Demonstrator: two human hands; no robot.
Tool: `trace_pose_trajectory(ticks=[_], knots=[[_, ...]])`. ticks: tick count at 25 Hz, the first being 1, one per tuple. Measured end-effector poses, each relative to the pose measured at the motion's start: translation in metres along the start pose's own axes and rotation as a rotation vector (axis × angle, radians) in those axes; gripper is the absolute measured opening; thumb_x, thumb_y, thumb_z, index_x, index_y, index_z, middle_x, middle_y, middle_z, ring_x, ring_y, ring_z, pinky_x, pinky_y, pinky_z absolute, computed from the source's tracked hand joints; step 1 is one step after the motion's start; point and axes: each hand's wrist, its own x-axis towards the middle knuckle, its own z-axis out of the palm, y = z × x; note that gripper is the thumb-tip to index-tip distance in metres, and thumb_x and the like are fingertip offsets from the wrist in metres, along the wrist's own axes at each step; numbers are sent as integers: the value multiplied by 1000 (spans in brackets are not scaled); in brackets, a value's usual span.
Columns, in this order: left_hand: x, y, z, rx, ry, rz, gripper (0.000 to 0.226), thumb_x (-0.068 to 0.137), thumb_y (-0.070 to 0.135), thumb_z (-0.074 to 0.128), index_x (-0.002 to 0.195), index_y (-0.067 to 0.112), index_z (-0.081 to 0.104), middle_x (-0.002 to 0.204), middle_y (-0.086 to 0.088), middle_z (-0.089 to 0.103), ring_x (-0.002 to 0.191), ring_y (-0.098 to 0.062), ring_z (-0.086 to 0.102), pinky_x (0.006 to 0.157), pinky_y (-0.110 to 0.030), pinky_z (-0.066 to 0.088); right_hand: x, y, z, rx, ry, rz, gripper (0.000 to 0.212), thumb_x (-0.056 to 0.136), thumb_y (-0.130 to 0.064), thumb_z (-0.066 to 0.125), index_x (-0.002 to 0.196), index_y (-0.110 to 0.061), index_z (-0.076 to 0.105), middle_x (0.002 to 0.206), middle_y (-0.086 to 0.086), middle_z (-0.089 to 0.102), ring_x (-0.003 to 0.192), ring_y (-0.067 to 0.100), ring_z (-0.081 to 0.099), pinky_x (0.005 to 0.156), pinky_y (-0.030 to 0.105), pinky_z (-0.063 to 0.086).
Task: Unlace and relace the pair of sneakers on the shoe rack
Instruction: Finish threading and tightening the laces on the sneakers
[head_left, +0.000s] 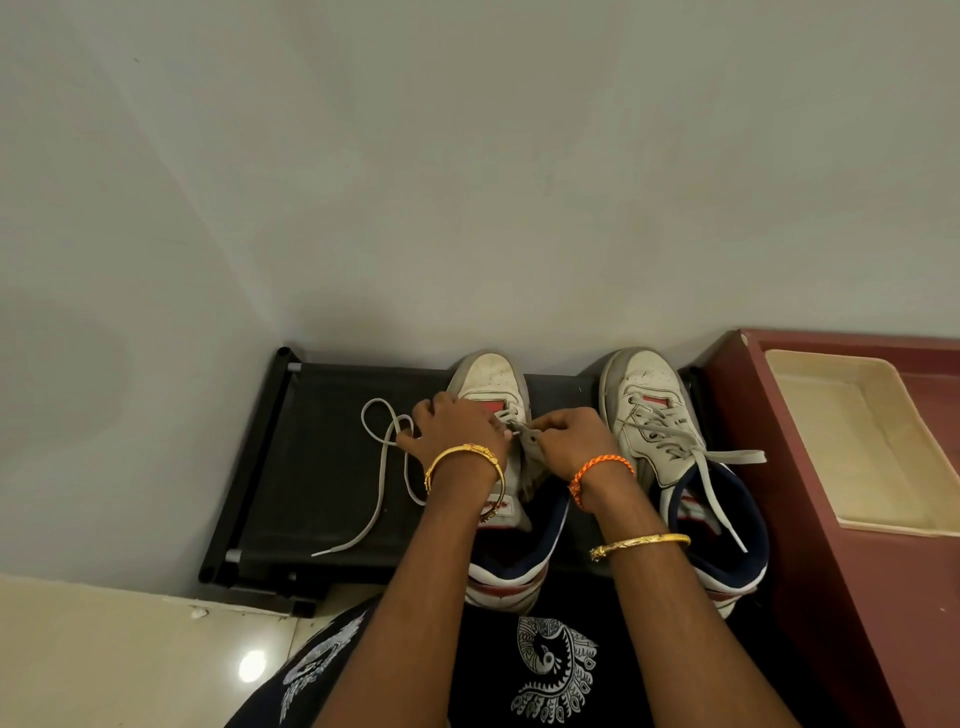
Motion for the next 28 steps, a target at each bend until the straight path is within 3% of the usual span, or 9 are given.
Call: trace_pose_trajectory(ticks=[8, 11, 14, 17, 19, 22, 25, 28], knots=[[5, 0, 3, -9, -31, 46, 40, 87, 42, 60, 124, 27, 60, 147, 0, 32, 137, -27, 20, 108, -54, 23, 3, 1, -1, 76, 11, 31, 21, 85, -7, 56, 100, -6, 72, 98, 12, 68, 85, 17, 58, 78, 26, 47], [4, 2, 4, -35, -31, 40, 39, 87, 40, 61, 123, 27, 61, 146, 0, 31, 136, -26, 21, 105, -52, 24, 2, -3, -4, 162, -24, 87, 19, 86, -10, 56, 94, -4, 72, 99, 14, 69, 94, 24, 62, 72, 27, 47], [5, 2, 5, -62, -34, 33, 37, 88, 39, 60, 123, 26, 61, 145, -1, 32, 135, -26, 23, 105, -52, 24, 4, -3, -12, 438, -156, 220, 16, 88, -17, 60, 88, -5, 70, 87, 10, 68, 75, 18, 62, 57, 20, 46], [3, 2, 3, -103, -47, 41, 32, 89, 36, 60, 119, 26, 64, 145, -2, 33, 134, -27, 27, 105, -52, 25, 12, 6, -9, 486, -164, 174, 17, 86, -5, 63, 100, 3, 68, 75, 6, 64, 69, 18, 60, 59, 21, 51], [-2, 2, 0, -128, -61, 75, 26, 88, 32, 62, 113, 27, 66, 146, -2, 33, 134, -27, 29, 105, -52, 26, 15, 10, -4, 406, -95, 92, 16, 86, 0, 62, 100, 7, 67, 73, 6, 62, 68, 16, 58, 65, 24, 51], [-8, -6, -3, -191, -1, 98, 26, 85, 17, 65, 109, 29, 67, 141, -2, 41, 129, -26, 39, 106, -49, 32, 13, 13, -11, 170, 164, -97, 10, 91, -6, 55, 87, -11, 63, 80, 5, 60, 80, 23, 60, 76, 30, 51], [-11, -16, -4, -237, 92, 78, 34, 83, 9, 63, 115, 23, 63, 134, -5, 47, 122, -27, 46, 102, -48, 40, -3, 4, -38, 195, 428, -355, 13, 94, -4, 49, 86, -14, 54, 84, 7, 58, 81, 21, 55, 69, 11, 43], [-17, -23, -3, -349, 148, 90, 40, 82, 4, 62, 121, 15, 59, 130, -10, 50, 118, -28, 50, 99, -42, 45, -38, -24, -66, 367, 573, -619, 24, 94, -1, 43, 83, -21, 49, 91, 9, 59, 88, 21, 61, 80, 20, 48]])
